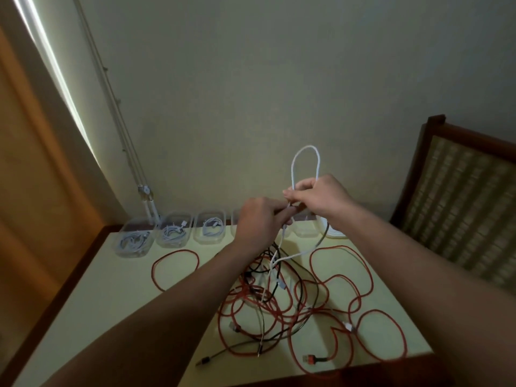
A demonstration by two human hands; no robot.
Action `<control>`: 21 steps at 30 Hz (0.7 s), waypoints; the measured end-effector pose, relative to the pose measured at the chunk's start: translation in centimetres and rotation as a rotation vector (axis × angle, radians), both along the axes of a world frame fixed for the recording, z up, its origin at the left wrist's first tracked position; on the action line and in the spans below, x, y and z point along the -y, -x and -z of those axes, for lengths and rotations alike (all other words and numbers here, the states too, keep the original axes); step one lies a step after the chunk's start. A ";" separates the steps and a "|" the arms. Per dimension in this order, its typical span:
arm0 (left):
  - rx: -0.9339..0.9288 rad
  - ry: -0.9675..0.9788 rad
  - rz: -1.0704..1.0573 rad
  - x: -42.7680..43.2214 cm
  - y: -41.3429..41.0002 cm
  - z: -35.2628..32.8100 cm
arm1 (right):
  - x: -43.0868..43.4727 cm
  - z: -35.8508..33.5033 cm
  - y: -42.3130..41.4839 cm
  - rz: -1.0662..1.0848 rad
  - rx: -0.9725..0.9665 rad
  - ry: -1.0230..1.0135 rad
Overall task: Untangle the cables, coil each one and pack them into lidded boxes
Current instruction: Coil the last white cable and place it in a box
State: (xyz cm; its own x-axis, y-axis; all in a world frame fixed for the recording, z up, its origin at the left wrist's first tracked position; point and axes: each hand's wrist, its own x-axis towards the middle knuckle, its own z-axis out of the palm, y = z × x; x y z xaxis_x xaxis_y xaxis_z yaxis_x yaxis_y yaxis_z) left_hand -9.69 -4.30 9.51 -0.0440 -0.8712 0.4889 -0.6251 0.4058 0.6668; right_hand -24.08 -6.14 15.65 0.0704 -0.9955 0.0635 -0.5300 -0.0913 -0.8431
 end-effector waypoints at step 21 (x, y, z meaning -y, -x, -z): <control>0.018 -0.341 -0.064 0.2 -2.4 -1.9 | 0.6 -0.2 3.6 0.031 0.148 -0.093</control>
